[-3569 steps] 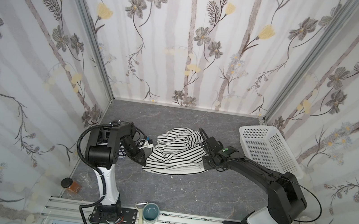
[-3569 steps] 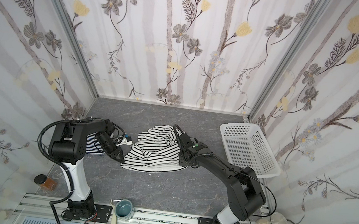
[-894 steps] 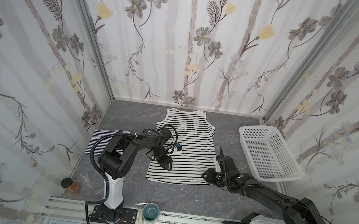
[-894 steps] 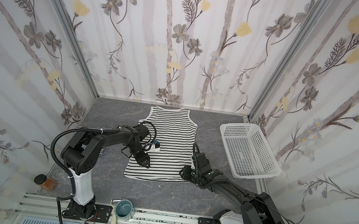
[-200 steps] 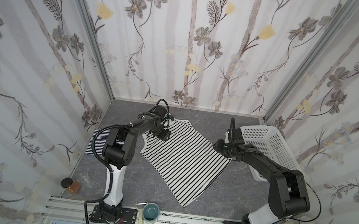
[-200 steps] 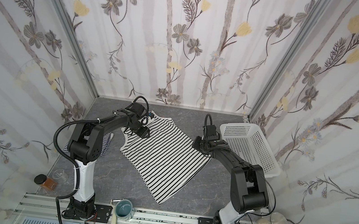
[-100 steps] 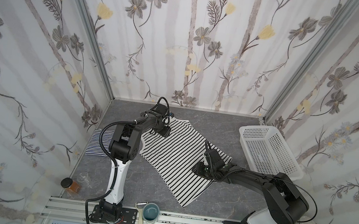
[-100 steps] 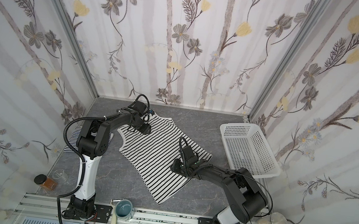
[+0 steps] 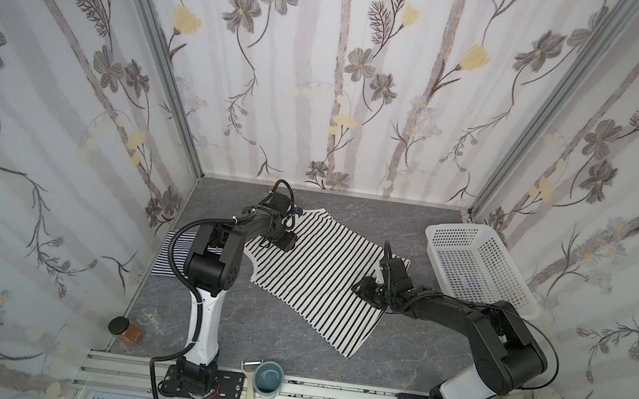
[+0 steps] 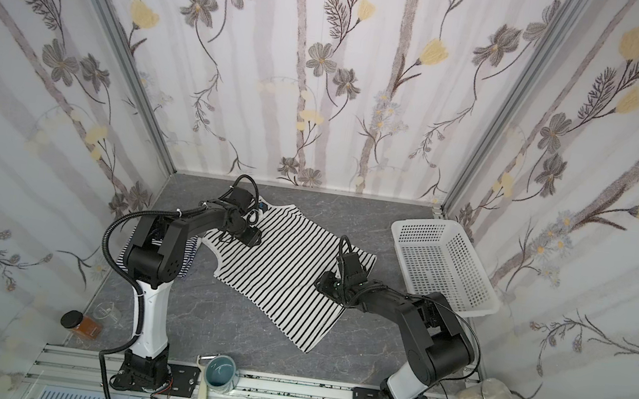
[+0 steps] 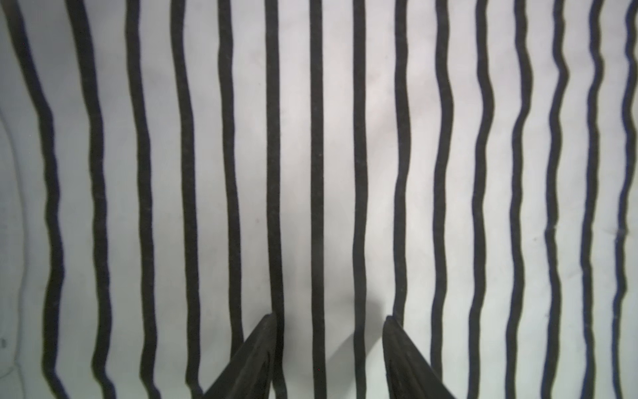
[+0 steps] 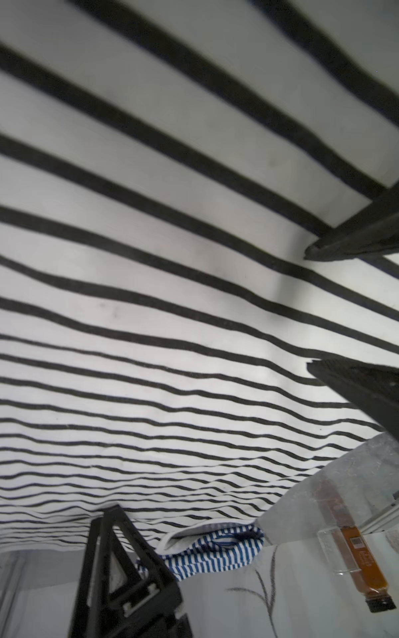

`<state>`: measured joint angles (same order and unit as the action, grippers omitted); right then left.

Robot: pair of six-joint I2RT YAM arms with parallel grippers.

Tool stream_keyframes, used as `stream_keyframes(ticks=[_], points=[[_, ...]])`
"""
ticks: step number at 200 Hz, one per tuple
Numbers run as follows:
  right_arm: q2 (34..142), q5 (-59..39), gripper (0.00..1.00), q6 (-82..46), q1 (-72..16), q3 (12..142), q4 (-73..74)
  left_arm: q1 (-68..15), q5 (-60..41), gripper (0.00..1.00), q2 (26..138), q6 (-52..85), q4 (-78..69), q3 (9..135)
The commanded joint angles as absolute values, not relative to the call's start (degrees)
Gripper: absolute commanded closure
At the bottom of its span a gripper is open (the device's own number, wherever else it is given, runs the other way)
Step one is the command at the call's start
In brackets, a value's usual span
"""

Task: Fold and stack the tank tops

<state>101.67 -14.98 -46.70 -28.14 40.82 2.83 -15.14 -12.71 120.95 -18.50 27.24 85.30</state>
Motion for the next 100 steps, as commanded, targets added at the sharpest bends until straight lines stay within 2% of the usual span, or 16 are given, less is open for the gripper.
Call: stream_keyframes(ticks=[1, 58, 100], points=[[103.5, -9.9, 0.51, -42.1, -24.3, 44.3, -7.5, -15.1, -13.7, 0.48, 119.3, -18.6, 29.6, 82.3], [114.3, -15.5, 0.51, -39.9, -16.6, 57.2, -8.0, -15.2, -17.8, 0.47, 113.2, -17.6, 29.4, 71.4], [114.2, -14.9, 0.51, -37.7, -15.9, 63.6, -11.4, -15.2, -19.4, 0.47, 108.6, -17.0, 28.7, 64.8]])
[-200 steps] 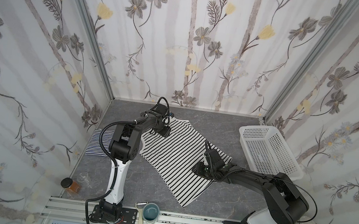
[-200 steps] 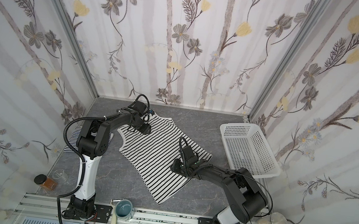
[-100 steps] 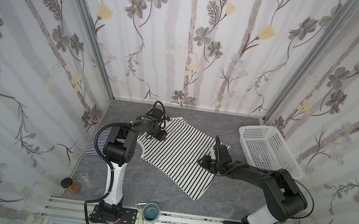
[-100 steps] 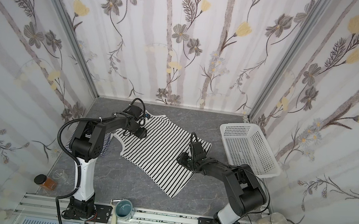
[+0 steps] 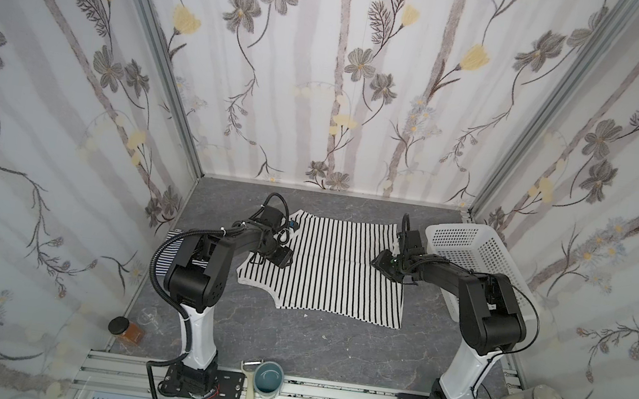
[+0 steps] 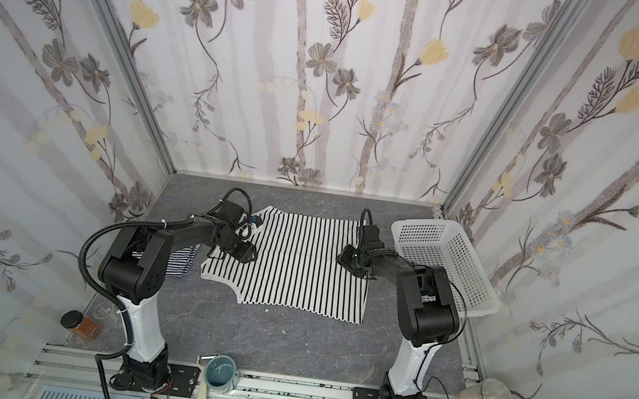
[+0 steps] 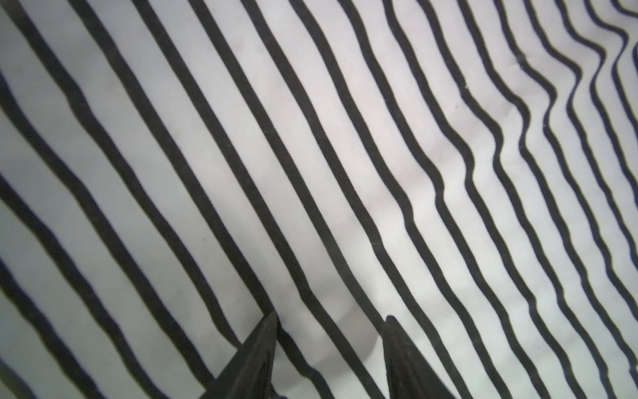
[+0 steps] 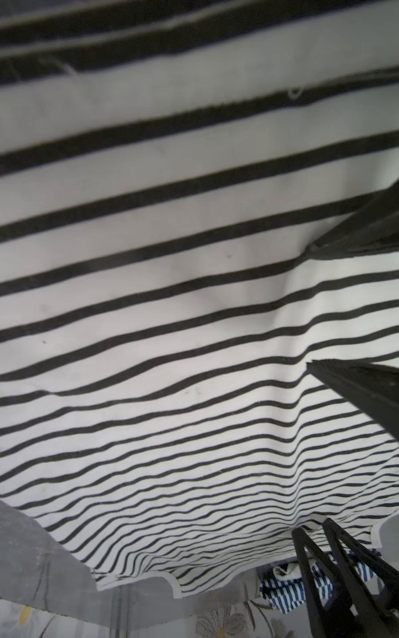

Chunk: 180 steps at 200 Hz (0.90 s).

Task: Fold and stack the tank tops

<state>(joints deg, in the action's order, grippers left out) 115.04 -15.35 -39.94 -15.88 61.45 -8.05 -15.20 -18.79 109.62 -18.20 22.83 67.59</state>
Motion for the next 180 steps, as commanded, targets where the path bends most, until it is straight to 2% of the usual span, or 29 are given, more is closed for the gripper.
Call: stream_keyframes(ticks=[1, 68, 109, 180], points=[[114.1, -14.9, 0.51, -37.8, -15.9, 63.6, -11.5, -15.2, -19.4, 0.47, 108.5, -17.0, 28.7, 64.7], [100.8, -12.0, 0.51, -37.9, -19.4, 52.4, -11.1, -15.1, -13.1, 0.47, 103.7, -16.9, 26.2, 65.8], [98.3, -9.6, 0.51, -39.4, -24.1, 45.0, -9.3, -15.1, -11.8, 0.47, 102.7, -17.4, 25.2, 62.6], [93.9, -9.1, 0.51, -42.0, -25.9, 36.6, -8.4, -15.1, -9.7, 0.46, 99.3, -18.3, 23.3, 56.9]])
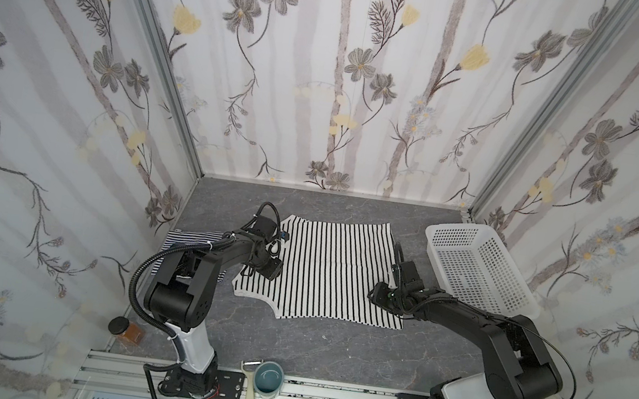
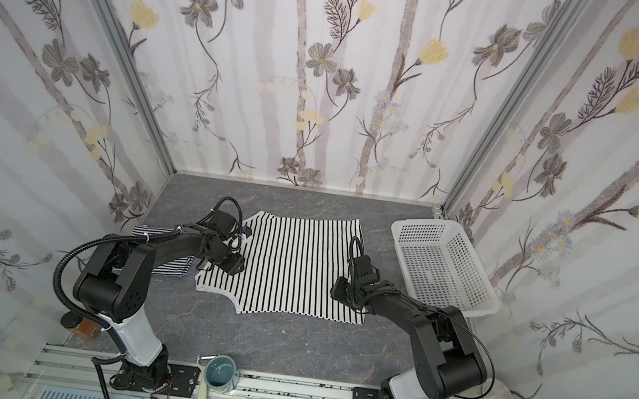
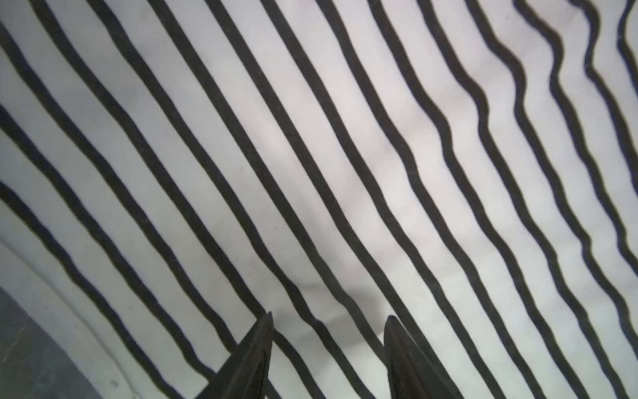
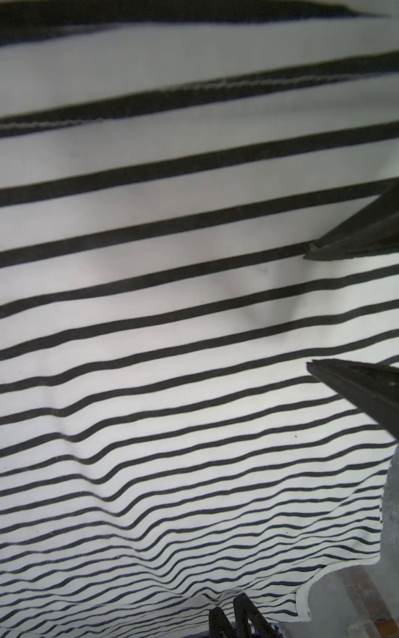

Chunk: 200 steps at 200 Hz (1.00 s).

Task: Fold and stack the tank tops

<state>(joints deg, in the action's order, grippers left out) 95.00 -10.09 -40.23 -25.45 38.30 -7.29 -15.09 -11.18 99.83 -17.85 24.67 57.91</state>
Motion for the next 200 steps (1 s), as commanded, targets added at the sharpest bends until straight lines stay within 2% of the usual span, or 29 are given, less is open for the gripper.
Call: stream_keyframes(ticks=[1, 57, 97, 131, 167, 200], points=[[93.8, -9.1, 0.51, -42.0, -25.9, 36.5, -8.4, -15.1, -9.7, 0.46, 99.3, -18.3, 23.3, 56.9], [87.8, -9.2, 0.51, -44.4, -27.3, 31.8, -8.4, -15.0, -8.5, 0.46, 99.2, -18.5, 22.7, 56.4], [84.1, -8.9, 0.51, -44.8, -27.6, 34.1, -9.8, -15.0, -9.5, 0.45, 98.4, -18.2, 22.8, 59.8], [85.5, -7.1, 0.51, -43.4, -25.7, 39.9, -11.8, -15.0, -9.3, 0.45, 102.5, -18.3, 22.6, 69.5], [87.8, -6.1, 0.51, -42.6, -23.8, 44.9, -12.7, -15.0, -9.3, 0.45, 112.3, -18.5, 22.5, 83.7], [87.7, -7.1, 0.51, -43.7, -24.2, 43.9, -11.8, -15.0, -9.4, 0.45, 123.9, -17.2, 22.3, 97.5]])
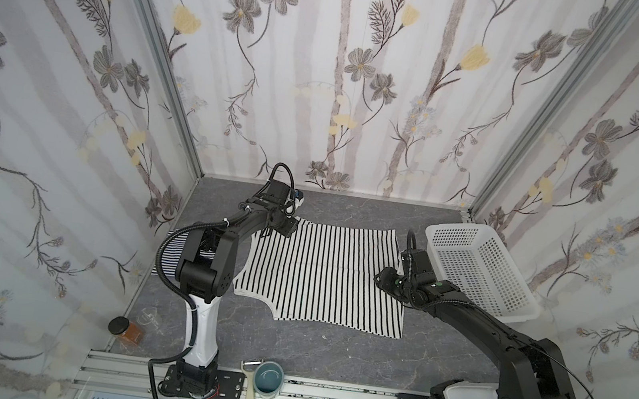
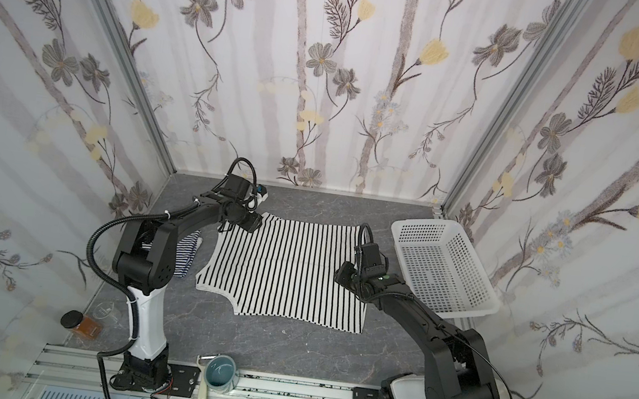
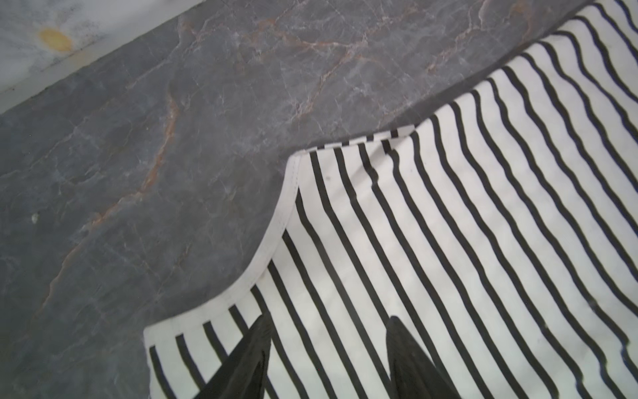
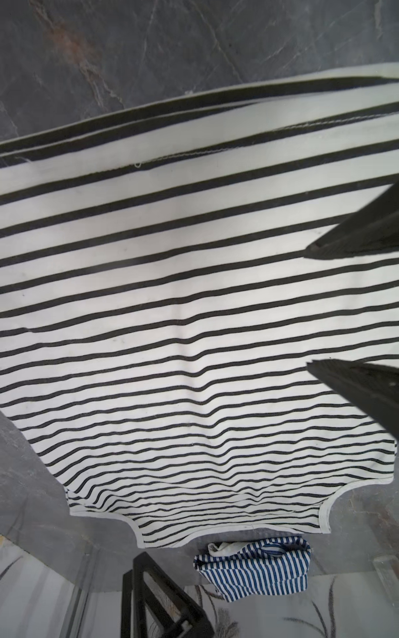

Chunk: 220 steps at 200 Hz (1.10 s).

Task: Fold and stack the tank tops

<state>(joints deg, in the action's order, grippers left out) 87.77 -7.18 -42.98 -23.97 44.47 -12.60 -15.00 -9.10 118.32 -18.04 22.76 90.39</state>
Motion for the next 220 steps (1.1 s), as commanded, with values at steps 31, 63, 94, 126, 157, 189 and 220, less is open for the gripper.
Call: stream_keyframes(ticks=[31, 63, 94, 126, 157, 189, 220], points=[[84.8, -7.3, 0.52, -45.6, -25.4, 39.1, -10.5, -14.7, -10.3, 0.53, 132.4, -16.1, 22.3, 107.5], [82.6, -7.6, 0.54, -47.6, -26.8, 35.2, -8.9, -14.5, -11.2, 0.53, 137.6, -14.4, 22.3, 113.7], [82.3, -7.5, 0.54, -48.7, -28.3, 33.4, -8.3, -14.5, -12.0, 0.56, 139.8, -14.2, 22.5, 115.2], [83.2, -7.6, 0.54, -48.7, -28.9, 33.4, -8.2, -14.4, -11.5, 0.56, 140.0, -14.8, 22.5, 114.3], [84.8, -7.7, 0.54, -48.8, -29.7, 33.7, -7.6, -14.2, -12.2, 0.59, 140.1, -14.9, 22.6, 113.6], [86.0, -7.6, 0.58, -49.1, -30.5, 33.6, -7.1, -14.2, -12.8, 0.78, 140.2, -14.6, 22.8, 113.6], [86.9, -7.3, 0.64, -49.3, -30.6, 33.1, -6.7, -14.2, -13.2, 0.88, 140.1, -14.5, 22.8, 114.1]])
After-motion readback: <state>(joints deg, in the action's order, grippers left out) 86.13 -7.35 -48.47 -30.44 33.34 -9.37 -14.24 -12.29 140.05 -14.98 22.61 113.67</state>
